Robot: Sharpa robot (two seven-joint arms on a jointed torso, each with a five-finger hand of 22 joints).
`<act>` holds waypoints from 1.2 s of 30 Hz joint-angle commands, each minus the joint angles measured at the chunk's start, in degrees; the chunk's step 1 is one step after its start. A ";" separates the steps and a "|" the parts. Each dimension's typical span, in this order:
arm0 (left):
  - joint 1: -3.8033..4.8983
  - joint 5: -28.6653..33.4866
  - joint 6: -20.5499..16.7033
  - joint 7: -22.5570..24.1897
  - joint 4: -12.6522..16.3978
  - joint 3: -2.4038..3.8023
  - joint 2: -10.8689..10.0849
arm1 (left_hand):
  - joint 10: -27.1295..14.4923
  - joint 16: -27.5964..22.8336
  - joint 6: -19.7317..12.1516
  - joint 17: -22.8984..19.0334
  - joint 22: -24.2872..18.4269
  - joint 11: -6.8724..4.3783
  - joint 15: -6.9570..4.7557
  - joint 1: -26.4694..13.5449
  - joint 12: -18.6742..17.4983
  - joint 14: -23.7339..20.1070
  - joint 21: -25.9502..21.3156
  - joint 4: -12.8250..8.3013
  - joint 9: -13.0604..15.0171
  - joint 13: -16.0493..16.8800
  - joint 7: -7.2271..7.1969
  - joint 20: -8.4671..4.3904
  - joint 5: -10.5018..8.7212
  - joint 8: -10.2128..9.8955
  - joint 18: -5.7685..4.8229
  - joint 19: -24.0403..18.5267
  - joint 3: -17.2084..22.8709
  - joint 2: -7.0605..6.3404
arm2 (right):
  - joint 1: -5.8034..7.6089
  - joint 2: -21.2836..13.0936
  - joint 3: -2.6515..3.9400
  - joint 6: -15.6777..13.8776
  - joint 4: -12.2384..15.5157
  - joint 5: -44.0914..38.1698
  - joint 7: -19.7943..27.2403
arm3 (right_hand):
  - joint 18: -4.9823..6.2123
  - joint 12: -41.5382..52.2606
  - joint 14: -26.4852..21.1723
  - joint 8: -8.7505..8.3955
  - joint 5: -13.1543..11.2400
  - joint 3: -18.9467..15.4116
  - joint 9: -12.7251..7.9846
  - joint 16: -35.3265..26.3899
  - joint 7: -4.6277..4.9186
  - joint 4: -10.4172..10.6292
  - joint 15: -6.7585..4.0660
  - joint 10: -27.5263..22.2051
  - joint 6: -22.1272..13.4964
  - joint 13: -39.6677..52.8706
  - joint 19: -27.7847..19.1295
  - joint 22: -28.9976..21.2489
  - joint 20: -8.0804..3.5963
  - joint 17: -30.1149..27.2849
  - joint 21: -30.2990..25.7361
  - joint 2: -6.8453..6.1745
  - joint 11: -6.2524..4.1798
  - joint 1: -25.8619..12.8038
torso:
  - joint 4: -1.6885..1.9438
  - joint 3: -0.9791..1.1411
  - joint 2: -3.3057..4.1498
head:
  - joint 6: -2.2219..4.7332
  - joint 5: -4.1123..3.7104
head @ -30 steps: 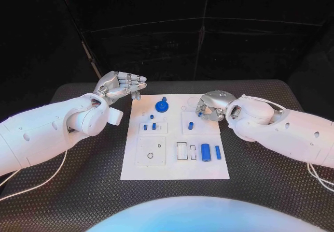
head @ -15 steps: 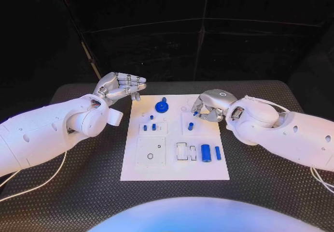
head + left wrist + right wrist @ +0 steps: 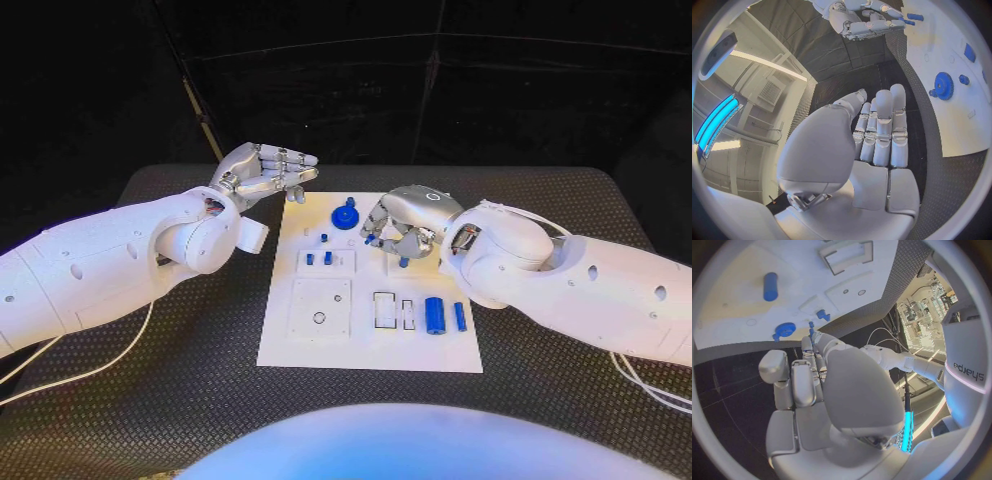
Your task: Assemble the parts on the task board
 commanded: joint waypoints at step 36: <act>0.09 1.36 0.58 0.35 -0.46 0.06 1.52 | -0.46 -0.33 -0.31 -0.12 -0.11 0.19 0.09 -0.17 0.45 -0.20 -0.31 -0.27 -0.05 -0.05 0.42 0.18 -0.37 0.17 0.72 -0.36 -0.05 0.48 | -2.86 7.83 -3.84 8.05 -4.05 -0.91 2.43 | -0.65 -0.55 2.32 -0.28 -0.16 0.80 0.04 0.24 0.25 -0.36 -0.01 0.23 0.20 -0.01 0.22 -0.15 -0.03 -0.16 0.19 0.13 0.31 -1.11 | -0.10 0.02 -0.04 | -0.85 3.38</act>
